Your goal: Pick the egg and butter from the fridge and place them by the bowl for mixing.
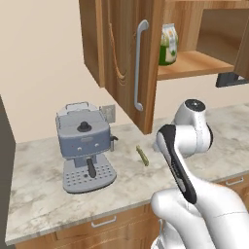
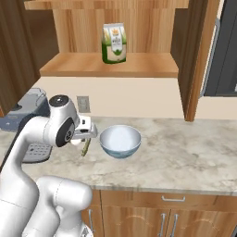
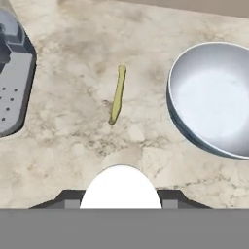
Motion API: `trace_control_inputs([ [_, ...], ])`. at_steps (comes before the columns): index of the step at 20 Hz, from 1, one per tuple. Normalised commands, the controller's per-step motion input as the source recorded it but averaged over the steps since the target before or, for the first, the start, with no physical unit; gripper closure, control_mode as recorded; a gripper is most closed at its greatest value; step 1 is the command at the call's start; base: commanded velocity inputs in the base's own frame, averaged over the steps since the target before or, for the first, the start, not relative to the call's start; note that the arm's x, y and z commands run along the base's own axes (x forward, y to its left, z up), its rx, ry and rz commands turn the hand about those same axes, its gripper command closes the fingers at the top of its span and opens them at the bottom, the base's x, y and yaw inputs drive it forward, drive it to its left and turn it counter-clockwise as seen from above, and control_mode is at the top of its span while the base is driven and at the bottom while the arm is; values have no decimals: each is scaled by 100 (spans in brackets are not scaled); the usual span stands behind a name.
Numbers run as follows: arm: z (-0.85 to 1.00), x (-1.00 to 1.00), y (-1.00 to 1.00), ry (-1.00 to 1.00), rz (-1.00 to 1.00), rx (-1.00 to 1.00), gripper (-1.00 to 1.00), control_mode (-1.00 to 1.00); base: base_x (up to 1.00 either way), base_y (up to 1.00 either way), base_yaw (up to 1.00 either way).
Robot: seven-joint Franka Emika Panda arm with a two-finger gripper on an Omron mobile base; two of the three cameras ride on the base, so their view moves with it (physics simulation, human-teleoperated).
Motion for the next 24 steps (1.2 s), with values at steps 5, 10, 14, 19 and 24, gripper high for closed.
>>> trace_control_inputs([
  [5, -44, 1, 5, 10, 1, -3, 100, -100, 0, 0, 0],
  [10, -69, 1, 1, 6, 3, -3, 100, -100, 0, 0, 0],
  [14, -71, 1, 4, -1, 3, 0, 100, -100, 0, 0, 0],
  [19, -35, 3, 0, -15, 0, 0, 100, -100, 0, 0, 0],
  [24, -27, 24, 0, -9, 0, 0, 100, -100, 0, 0, 0],
])
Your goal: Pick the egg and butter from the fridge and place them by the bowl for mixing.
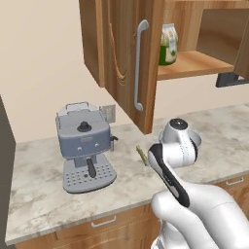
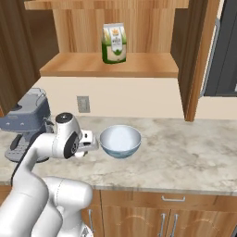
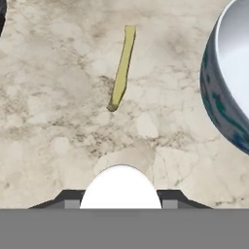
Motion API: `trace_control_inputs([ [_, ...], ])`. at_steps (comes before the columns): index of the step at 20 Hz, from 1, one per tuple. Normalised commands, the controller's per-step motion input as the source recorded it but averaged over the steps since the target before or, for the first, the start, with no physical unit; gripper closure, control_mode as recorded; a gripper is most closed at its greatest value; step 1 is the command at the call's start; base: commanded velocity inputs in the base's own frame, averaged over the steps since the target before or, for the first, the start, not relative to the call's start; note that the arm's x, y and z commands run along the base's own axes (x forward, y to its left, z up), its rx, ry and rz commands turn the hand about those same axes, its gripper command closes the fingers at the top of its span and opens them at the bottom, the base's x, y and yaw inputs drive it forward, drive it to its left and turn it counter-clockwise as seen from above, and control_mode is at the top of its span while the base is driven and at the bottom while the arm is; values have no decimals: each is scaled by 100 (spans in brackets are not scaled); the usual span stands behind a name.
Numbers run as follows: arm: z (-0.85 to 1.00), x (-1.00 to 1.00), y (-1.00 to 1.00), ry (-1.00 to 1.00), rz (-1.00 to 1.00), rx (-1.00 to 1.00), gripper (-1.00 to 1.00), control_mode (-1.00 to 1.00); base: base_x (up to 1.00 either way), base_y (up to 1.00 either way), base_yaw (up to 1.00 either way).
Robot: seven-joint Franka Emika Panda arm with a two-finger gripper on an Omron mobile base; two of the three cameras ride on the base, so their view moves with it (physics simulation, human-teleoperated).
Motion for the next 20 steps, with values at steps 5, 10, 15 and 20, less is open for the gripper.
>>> trace_control_inputs([
  [5, -23, 22, 0, -4, 0, 0, 100, -100, 0, 0, 0],
  [10, -36, 27, 0, -14, 0, -2, 100, -100, 0, 0, 0],
  [15, -56, 24, 0, -14, 0, -4, 100, -100, 0, 0, 0],
  [20, -77, 4, 0, -5, 1, -5, 100, -100, 0, 0, 0],
])
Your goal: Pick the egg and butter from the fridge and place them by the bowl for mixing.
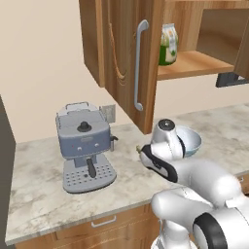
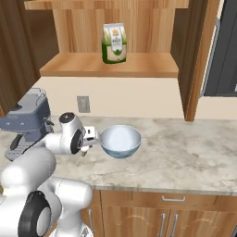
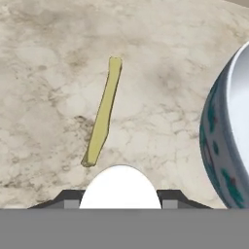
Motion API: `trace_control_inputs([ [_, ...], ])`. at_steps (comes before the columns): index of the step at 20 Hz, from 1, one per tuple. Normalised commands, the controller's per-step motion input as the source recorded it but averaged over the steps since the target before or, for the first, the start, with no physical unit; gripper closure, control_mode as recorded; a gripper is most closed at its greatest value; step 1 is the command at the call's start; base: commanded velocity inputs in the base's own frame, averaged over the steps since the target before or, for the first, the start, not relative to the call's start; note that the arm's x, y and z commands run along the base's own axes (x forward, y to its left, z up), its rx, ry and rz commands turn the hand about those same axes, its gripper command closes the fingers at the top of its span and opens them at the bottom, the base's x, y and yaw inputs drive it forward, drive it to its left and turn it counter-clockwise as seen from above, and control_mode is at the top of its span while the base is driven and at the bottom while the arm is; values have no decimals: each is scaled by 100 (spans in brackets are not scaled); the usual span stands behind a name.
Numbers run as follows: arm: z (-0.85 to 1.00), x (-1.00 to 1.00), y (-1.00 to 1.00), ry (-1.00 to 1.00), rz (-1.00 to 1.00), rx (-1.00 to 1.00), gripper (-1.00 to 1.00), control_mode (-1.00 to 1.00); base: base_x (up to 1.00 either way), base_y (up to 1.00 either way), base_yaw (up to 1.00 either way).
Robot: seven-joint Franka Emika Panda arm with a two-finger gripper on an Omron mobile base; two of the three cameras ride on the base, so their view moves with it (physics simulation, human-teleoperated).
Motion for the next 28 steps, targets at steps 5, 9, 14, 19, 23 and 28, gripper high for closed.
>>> trace_control_inputs([
  [5, -60, 0, -4, -6, 3, -1, 100, -100, 0, 0, 0],
  [9, -26, -3, -8, -3, 4, 0, -100, -100, 0, 0, 0],
  [14, 0, -3, 0, 0, 0, 0, -100, -100, 0, 0, 0],
  [19, 11, -85, 7, -11, 0, 0, -100, -100, 0, 0, 0],
  [23, 5, -100, 1, -17, -1, 3, -100, -100, 0, 0, 0],
  [28, -21, -100, 0, -37, -2, 1, -100, -100, 0, 0, 0],
])
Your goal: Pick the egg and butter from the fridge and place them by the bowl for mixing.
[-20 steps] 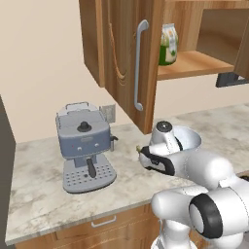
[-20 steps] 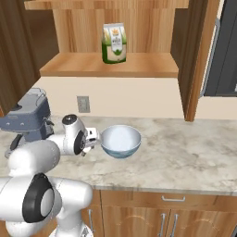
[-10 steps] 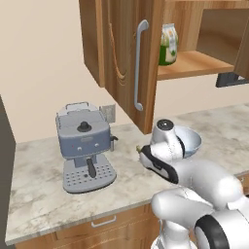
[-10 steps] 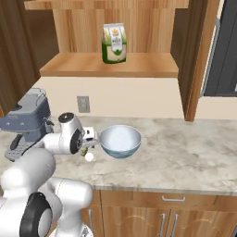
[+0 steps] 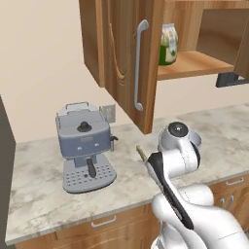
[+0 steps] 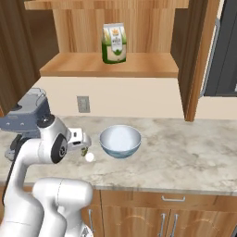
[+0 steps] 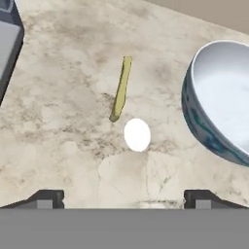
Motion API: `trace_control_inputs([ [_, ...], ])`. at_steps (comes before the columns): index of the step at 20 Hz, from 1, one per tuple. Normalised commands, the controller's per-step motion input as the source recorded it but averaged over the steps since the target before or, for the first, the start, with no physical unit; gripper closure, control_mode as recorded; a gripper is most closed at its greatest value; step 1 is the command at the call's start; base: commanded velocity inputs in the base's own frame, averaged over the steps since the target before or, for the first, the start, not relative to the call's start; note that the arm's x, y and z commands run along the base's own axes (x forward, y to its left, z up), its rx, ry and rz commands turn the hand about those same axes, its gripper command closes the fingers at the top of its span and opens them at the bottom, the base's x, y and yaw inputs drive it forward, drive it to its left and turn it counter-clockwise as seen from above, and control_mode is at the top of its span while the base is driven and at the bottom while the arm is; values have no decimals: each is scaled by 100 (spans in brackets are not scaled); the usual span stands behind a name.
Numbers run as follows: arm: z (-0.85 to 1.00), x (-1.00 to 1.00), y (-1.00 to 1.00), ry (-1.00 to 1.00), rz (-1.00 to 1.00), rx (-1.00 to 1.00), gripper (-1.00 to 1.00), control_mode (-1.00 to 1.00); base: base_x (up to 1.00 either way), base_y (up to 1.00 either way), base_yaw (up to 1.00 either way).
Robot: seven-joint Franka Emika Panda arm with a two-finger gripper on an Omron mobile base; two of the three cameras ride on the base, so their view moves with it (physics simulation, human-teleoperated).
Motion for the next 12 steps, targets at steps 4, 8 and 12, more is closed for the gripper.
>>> trace_control_inputs([
  [4, -26, -100, -38, -29, -9, 2, -100, -100, 0, 0, 0],
  [8, -11, -50, -49, -9, -7, 1, -100, -100, 0, 0, 0],
  [12, 0, -19, -4, -8, 0, 3, -100, -100, 0, 0, 0],
])
